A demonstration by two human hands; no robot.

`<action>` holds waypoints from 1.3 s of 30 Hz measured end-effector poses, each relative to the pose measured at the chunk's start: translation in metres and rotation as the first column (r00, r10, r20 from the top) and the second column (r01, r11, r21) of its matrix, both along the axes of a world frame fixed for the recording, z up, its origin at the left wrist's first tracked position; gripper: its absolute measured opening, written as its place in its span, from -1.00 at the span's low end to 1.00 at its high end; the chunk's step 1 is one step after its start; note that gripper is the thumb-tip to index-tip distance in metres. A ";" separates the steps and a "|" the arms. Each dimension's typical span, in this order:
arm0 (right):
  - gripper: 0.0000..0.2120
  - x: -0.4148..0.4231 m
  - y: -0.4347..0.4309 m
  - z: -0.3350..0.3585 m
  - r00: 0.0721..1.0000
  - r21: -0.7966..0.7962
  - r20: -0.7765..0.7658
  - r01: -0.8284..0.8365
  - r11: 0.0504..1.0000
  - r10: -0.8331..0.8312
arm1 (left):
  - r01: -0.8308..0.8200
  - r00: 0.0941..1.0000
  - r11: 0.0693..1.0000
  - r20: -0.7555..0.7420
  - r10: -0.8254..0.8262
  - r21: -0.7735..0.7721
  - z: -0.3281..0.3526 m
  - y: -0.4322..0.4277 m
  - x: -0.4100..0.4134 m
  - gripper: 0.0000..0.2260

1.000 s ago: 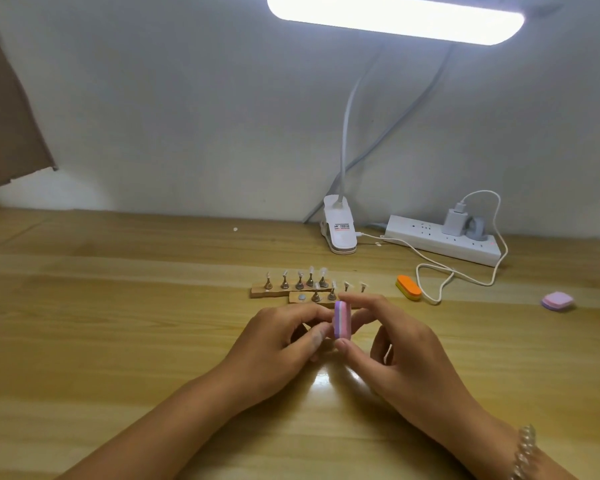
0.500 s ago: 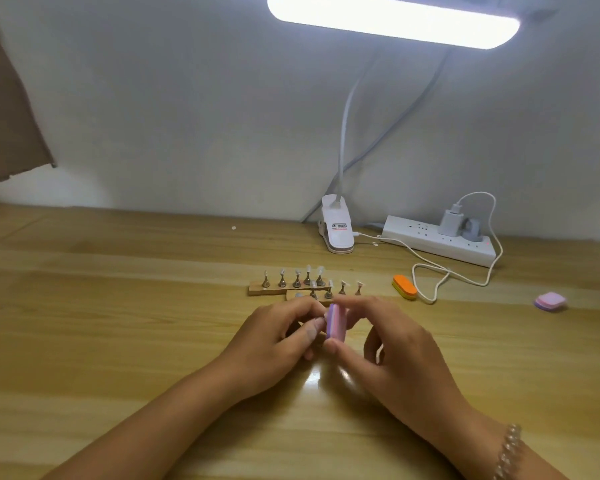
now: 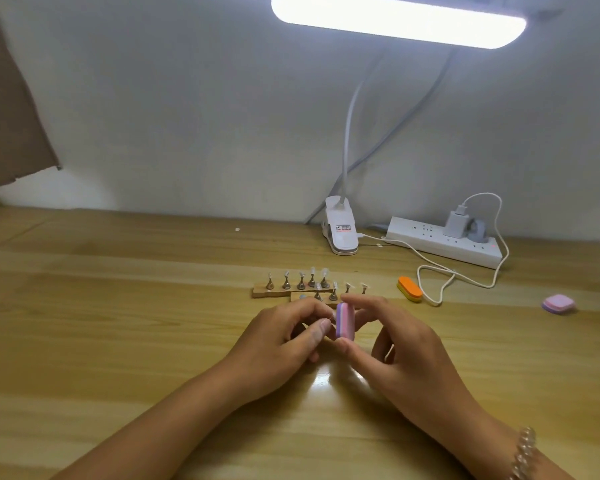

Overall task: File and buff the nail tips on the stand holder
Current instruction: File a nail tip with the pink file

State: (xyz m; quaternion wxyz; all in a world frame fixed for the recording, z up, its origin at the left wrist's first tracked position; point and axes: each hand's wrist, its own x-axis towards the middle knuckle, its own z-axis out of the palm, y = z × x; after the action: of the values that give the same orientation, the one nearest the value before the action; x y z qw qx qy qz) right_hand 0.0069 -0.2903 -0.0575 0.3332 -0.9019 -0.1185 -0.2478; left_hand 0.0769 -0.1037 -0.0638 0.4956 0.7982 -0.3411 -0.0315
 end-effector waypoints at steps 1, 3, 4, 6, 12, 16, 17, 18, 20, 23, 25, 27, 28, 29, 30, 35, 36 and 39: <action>-0.56 0.000 0.000 0.000 1.000 -0.008 0.002 -0.010 1.000 0.010 | -0.002 1.000 1.000 -0.002 0.002 0.005 0.000 0.000 0.000 -0.83; -0.55 -0.001 0.002 0.000 1.000 -0.016 0.007 -0.029 0.999 0.029 | -0.007 1.000 1.000 0.004 0.007 0.014 0.000 0.000 0.000 -0.81; -0.54 -0.002 0.002 0.000 0.999 -0.015 0.007 -0.035 0.999 0.035 | -0.009 1.000 1.000 0.010 0.009 0.014 0.001 0.000 0.000 -0.80; -0.53 -0.002 0.001 0.001 0.999 -0.016 0.003 -0.040 0.999 0.040 | -0.013 1.000 1.000 0.021 0.013 0.010 0.001 0.000 0.000 -0.79; -0.55 -0.004 0.002 0.001 0.999 -0.024 0.017 -0.040 0.999 0.041 | -0.024 0.999 0.999 0.027 0.025 -0.022 0.002 0.000 0.000 -0.82; -0.57 -0.006 0.004 0.003 0.997 -0.069 0.047 -0.052 0.996 0.055 | -0.078 0.996 0.996 0.032 0.079 -0.036 -0.001 0.001 0.001 -0.83; -0.57 -0.007 0.005 0.004 0.997 -0.093 0.051 -0.056 0.994 0.061 | -0.083 0.996 0.996 0.042 0.084 -0.025 -0.002 0.001 0.002 -0.84; -0.57 -0.007 0.006 0.004 0.997 -0.100 0.050 -0.052 0.994 0.057 | -0.079 0.996 0.997 0.051 0.079 -0.009 -0.002 0.001 0.002 -0.84; -0.57 -0.006 0.006 0.005 0.999 -0.061 0.048 -0.018 0.998 0.021 | -0.064 0.996 0.997 0.066 0.062 0.030 -0.002 0.000 0.002 -0.84; -0.59 -0.006 0.005 0.004 0.999 -0.039 0.040 0.013 0.999 -0.012 | -0.057 0.995 0.998 0.085 0.053 0.042 -0.001 0.000 0.001 -0.84; -0.63 -0.005 0.006 0.003 1.000 -0.049 0.003 0.014 0.999 -0.014 | -0.066 0.995 0.998 0.080 0.065 0.017 -0.001 0.000 0.001 -0.85; -0.69 -0.003 0.003 0.003 0.999 0.010 -0.009 0.050 0.999 -0.050 | -0.074 0.996 0.997 0.055 0.075 -0.024 0.001 0.001 0.001 -0.86; -0.71 -0.002 0.001 0.003 0.997 0.071 0.001 0.072 0.995 -0.073 | -0.072 0.996 0.997 0.041 0.074 -0.035 0.003 0.002 0.000 -0.86; -0.70 -0.001 -0.002 0.002 0.996 0.129 0.009 0.086 0.988 -0.088 | -0.064 0.997 0.997 0.028 0.065 -0.038 0.002 0.001 -0.001 -0.85; -0.67 -0.001 -0.002 0.002 0.996 0.171 0.014 0.085 0.982 -0.089 | -0.054 0.998 0.998 0.017 0.055 -0.038 0.002 0.001 -0.002 -0.85; -0.67 -0.002 0.006 0.004 0.999 0.037 -0.040 0.003 0.999 -0.002 | -0.030 0.998 1.000 0.048 0.031 -0.008 0.002 0.000 -0.003 -0.88; -0.69 0.000 0.004 0.003 0.999 0.059 -0.045 0.023 0.998 -0.020 | -0.020 0.999 1.000 0.036 0.021 -0.022 0.003 0.000 -0.003 -0.88; -0.67 -0.001 0.003 0.004 0.999 0.051 -0.021 0.043 0.998 -0.042 | -0.007 1.000 0.999 0.017 0.008 -0.042 0.003 0.000 -0.002 -0.89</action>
State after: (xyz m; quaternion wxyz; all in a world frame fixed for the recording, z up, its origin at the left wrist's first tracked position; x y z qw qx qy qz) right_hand 0.0061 -0.2869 -0.0539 0.3521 -0.8978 -0.0897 -0.2487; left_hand 0.0753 -0.1038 -0.0613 0.5094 0.7890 -0.3430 -0.0156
